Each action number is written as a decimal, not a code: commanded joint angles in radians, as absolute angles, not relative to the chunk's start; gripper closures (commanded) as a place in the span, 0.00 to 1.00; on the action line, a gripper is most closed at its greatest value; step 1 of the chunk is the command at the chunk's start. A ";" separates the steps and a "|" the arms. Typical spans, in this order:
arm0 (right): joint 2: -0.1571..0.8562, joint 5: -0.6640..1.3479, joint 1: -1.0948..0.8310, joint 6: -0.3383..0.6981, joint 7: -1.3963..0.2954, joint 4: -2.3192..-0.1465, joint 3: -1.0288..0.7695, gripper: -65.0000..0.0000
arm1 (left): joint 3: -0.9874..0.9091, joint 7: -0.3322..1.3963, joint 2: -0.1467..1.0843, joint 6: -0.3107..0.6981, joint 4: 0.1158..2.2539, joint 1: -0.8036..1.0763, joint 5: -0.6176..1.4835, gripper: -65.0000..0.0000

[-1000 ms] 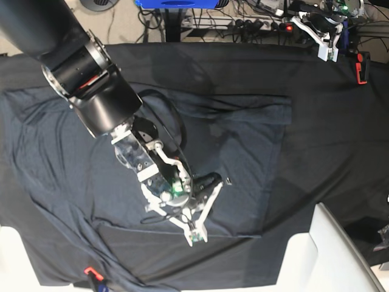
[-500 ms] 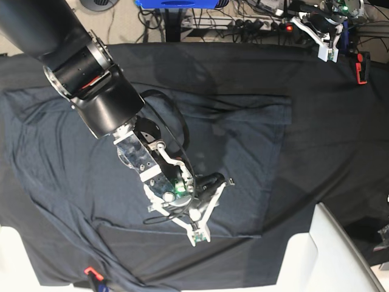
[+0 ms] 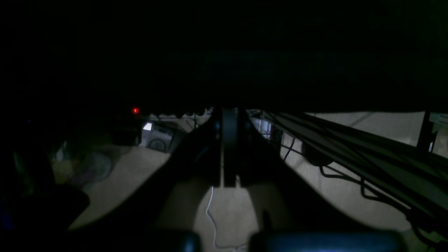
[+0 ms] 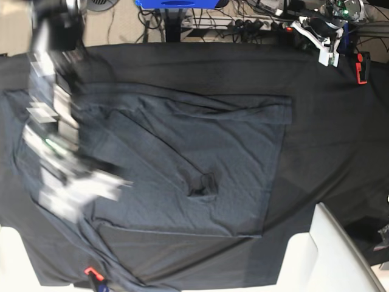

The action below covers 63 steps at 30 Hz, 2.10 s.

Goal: Fold the T-shirt properly
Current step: 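Move the right gripper to the shirt's side edge and hold it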

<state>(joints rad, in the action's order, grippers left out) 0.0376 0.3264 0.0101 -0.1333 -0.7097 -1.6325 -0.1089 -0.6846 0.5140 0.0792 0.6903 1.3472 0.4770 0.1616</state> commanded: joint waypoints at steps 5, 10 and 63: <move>0.022 0.384 -0.065 0.096 -0.685 -1.655 -0.490 0.16 | -0.690 0.503 0.091 0.698 1.365 0.470 0.171 0.87; 0.025 0.657 -0.091 0.199 -0.739 -1.500 -0.897 0.17 | -0.690 0.503 0.090 0.698 1.365 0.464 0.176 0.53; 0.171 0.687 -0.021 0.285 -0.671 -0.984 -1.012 0.53 | -0.691 0.503 0.151 0.698 1.354 0.510 0.392 0.47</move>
<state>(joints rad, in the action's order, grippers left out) 0.1627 0.6952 -0.0227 0.2882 -0.6544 -0.9802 -1.0142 -0.6861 0.5388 0.1387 0.6888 1.3392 0.5072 0.3676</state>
